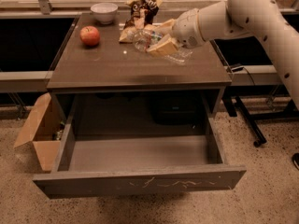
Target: Pick water bottle from top drawer and place on counter
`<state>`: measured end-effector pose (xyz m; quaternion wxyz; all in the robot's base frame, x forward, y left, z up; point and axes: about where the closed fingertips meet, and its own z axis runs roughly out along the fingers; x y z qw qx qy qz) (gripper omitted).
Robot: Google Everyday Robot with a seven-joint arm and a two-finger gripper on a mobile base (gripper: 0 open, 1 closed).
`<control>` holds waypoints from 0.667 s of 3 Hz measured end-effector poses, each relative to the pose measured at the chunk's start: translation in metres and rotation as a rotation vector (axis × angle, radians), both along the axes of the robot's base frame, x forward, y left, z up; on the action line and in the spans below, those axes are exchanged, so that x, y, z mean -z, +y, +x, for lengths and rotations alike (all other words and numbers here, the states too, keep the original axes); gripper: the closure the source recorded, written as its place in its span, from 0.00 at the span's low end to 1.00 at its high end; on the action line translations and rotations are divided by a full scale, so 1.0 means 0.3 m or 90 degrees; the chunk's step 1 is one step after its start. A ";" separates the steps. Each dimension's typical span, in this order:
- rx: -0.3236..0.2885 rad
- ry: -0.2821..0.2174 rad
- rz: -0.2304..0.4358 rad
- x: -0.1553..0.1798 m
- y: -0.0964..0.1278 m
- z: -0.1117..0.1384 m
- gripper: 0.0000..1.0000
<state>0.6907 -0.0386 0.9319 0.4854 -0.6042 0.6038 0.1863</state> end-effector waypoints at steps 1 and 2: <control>0.026 0.026 0.006 0.034 -0.048 0.090 1.00; 0.043 0.047 0.015 0.058 -0.077 0.150 0.81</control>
Offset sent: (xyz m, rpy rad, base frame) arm 0.0693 -0.0425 -0.0218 0.0417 0.1097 -0.1113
